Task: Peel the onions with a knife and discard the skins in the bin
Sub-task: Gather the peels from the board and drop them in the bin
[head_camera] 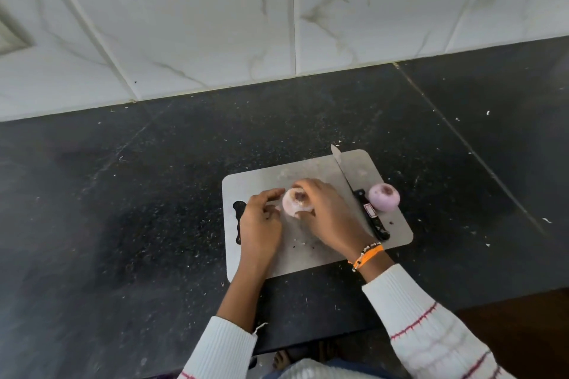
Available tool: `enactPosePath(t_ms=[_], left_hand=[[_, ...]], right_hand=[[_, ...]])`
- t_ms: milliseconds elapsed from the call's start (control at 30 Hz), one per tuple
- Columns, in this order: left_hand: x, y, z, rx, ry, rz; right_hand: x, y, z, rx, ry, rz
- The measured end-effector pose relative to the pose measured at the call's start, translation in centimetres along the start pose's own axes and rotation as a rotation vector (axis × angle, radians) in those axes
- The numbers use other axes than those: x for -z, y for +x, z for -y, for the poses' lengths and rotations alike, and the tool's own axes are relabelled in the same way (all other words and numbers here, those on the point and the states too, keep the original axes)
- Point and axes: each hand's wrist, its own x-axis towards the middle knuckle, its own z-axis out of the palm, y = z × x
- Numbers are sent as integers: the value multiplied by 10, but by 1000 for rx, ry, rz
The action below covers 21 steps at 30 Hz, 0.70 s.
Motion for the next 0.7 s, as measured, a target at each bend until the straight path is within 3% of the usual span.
enactPosePath(t_ms=[167,333,433,700], left_hand=[[-9,-2,1,-71,141,15],[-14,-4,2,-90,164,2],[-18,-2,2,-98,173,-3],[-22,-5,2,-112,209,-1]], right_hand=[[37,-7,-24,-198,-170,-171],[64,-30,-58,-442,-276,-42],[63,-35,-65,-460,-195,-36],[59,-42,-60,-404,-210,-231]])
